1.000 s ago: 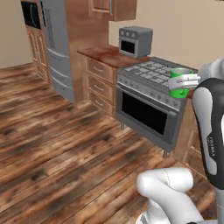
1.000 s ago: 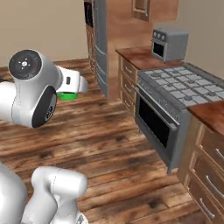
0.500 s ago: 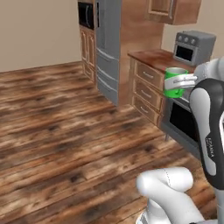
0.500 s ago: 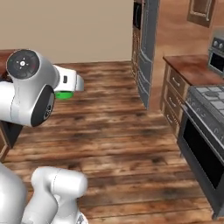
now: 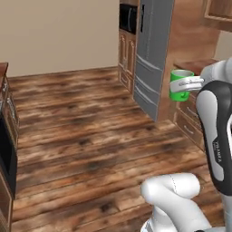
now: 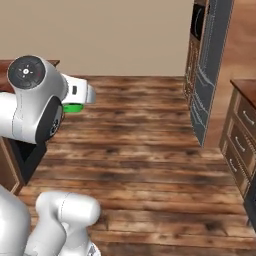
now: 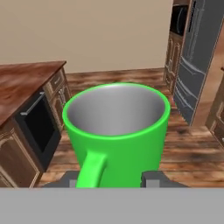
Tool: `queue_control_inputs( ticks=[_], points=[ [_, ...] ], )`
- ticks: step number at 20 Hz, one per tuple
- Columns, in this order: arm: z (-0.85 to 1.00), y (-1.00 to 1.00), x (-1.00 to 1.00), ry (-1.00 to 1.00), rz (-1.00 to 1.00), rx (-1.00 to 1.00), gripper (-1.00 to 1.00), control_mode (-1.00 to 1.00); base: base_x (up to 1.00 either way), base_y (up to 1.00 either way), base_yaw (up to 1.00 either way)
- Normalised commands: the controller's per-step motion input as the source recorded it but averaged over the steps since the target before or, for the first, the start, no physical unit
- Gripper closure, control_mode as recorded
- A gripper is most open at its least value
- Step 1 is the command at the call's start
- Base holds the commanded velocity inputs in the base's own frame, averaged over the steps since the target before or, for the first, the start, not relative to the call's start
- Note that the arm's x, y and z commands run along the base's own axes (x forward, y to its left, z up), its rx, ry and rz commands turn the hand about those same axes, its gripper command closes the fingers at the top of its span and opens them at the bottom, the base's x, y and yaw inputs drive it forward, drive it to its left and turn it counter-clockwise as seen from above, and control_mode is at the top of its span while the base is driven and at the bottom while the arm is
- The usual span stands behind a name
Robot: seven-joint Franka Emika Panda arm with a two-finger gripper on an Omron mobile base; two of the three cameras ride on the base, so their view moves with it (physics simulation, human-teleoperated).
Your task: There is a tray on the dining counter. Grab the cup, mug, and pitcher and place them on the tray. The pitcher may be placed next to the tray if it cannot fit the tray.
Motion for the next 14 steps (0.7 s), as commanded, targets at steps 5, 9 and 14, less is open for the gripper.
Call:
queue_control_inputs(
  ticks=[5, 9, 14],
  points=[
    [0.0, 0.0, 0.0, 0.0, 0.0, 0.0, 1.0, 1.0, 1.0, 0.25, 0.26],
    [0.0, 0.0, 0.0, 0.0, 0.0, 0.0, 1.0, 1.0, 1.0, 0.19, 0.23],
    [0.0, 0.0, 0.0, 0.0, 0.0, 0.0, 1.0, 1.0, 1.0, 0.11, 0.21]
  ],
)
